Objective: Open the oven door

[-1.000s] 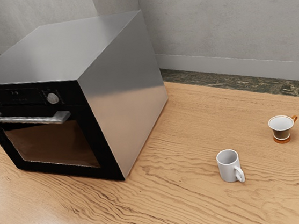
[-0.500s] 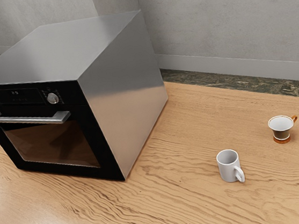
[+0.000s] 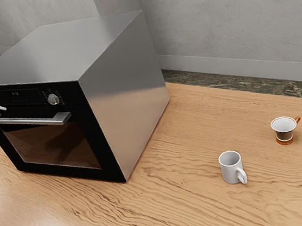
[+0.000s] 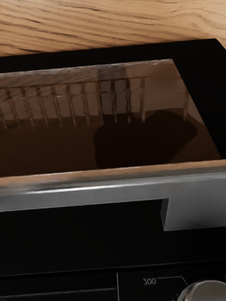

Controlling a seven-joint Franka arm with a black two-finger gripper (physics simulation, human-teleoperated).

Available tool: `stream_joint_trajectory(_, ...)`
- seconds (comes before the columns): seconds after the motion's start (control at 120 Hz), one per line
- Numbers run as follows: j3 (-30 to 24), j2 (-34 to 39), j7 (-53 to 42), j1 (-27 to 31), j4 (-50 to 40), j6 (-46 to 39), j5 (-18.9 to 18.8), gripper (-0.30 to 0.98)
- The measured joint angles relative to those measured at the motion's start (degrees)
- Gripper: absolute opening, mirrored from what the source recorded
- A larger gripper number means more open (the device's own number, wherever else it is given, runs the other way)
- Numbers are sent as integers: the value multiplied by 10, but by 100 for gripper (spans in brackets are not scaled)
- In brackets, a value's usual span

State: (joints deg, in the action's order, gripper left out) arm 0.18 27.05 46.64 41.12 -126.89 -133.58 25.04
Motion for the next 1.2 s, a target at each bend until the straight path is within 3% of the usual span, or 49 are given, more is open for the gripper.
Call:
stream_joint_trajectory(0.642,-4,-9,58,-11,-50,-53,-7,68)
stream_joint_trajectory(0.783,-3,65,65,0,-123,-63,-7,68)
stream_joint_trajectory(1.025,10,326,73,100,-327,-73,-6,68)
stream_joint_trajectory(1.15,19,354,73,102,-328,-68,-9,68)
stream_joint_trajectory(1.2,12,344,72,77,-244,-37,-46,68)
